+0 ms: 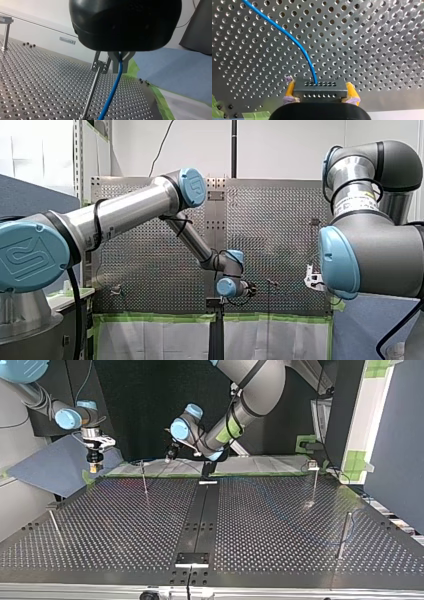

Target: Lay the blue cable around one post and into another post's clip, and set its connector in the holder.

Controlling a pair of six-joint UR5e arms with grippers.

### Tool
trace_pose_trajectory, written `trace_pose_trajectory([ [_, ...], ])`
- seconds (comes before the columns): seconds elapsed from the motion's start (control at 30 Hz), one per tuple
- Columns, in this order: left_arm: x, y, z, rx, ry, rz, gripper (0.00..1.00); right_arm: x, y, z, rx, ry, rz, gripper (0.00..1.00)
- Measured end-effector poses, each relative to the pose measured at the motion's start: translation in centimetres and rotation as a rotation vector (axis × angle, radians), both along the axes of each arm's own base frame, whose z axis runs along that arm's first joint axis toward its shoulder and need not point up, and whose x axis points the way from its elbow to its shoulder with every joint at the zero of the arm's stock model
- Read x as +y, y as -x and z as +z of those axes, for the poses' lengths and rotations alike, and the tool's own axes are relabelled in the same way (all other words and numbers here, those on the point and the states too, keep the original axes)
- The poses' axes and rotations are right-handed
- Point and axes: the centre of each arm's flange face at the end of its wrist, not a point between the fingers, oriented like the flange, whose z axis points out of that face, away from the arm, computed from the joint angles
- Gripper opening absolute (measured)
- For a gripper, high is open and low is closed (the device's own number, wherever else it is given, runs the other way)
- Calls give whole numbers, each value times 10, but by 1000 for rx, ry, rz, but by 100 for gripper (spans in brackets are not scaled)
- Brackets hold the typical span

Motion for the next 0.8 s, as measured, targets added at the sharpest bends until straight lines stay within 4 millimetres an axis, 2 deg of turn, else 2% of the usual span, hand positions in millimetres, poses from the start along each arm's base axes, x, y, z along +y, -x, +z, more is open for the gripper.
trace_pose_trajectory([
  [0.43,4,-4,0,9,-11,0,0,-2,9,0,-14,-5,-30,0],
  [0.8,-3,20,-5,23,-131,-44,0,-2,12,-1,-3,-9,-57,0],
])
